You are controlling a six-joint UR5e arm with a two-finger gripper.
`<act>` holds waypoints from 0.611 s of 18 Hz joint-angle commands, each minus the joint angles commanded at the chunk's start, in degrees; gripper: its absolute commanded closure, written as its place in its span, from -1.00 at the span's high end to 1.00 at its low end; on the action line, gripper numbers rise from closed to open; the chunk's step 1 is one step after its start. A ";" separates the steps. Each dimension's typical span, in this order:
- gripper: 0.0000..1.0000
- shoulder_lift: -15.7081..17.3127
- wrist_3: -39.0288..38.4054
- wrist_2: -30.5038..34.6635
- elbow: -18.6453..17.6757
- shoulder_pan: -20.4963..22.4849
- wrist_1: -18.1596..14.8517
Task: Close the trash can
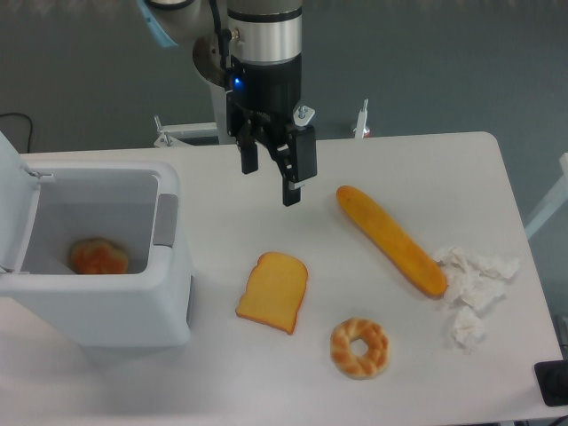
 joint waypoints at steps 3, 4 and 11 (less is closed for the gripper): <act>1.00 -0.26 0.00 0.00 0.00 0.00 0.00; 1.00 -0.26 -0.09 0.00 0.00 0.00 0.00; 1.00 -1.23 -6.05 -0.09 -0.09 -0.09 0.00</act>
